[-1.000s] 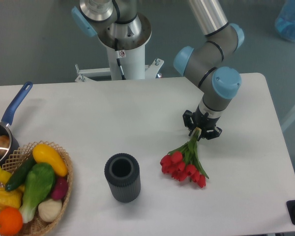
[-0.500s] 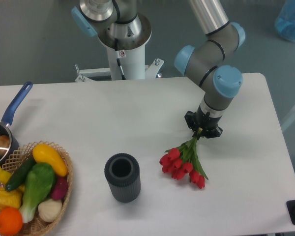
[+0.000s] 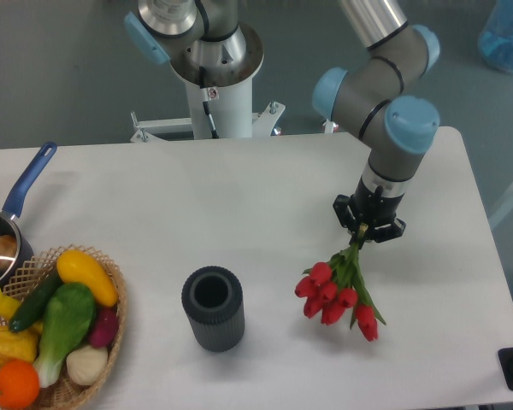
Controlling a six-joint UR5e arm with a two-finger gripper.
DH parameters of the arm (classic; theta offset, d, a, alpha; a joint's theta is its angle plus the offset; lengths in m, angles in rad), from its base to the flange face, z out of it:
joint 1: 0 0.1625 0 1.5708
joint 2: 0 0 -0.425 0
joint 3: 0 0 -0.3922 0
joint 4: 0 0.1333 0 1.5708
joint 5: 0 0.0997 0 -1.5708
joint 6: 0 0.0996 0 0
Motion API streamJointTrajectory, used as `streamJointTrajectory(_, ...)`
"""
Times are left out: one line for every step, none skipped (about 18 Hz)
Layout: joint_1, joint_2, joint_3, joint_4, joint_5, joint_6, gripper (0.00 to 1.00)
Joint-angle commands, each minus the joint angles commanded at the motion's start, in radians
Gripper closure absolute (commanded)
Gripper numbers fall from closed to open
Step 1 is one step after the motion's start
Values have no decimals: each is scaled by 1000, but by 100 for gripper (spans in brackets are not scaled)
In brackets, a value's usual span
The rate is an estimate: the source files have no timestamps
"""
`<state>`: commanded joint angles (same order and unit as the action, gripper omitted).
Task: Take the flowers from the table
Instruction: 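Lift the gripped tulips up off the table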
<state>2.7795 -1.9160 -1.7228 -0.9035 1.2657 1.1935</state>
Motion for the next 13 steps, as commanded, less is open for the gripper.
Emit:
streamJointTrajectory(2, 9, 17, 2, -20, -23, 83)
streamJointTrajectory(3, 14, 40, 0, -46, -57, 83)
streamJointTrajectory(6, 17, 63, 2, -81, -81, 83)
streamJointTrajectory(14, 18, 90, 2, -116, -98, 83)
streamJointTrajectory(18, 19, 112, 2, -152, -109, 83)
streamJointTrajectory(20, 19, 133, 2, -181, -121, 83)
streamJointTrajectory(28, 19, 149, 2, -201, -136, 83)
streamJointTrajectory(35, 19, 164, 8, -225, -150, 83)
streamJointTrajectory(44, 19, 178, 18, -262, -163, 83)
streamJointTrajectory(58, 19, 189, 29, -305, -173, 83)
streamJointTrajectory(74, 19, 198, 34, -349, -183, 83)
streamJointTrajectory(99, 20, 203, 35, -402, -184, 83)
streamJointTrajectory(109, 22, 204, 35, -429, -186, 83)
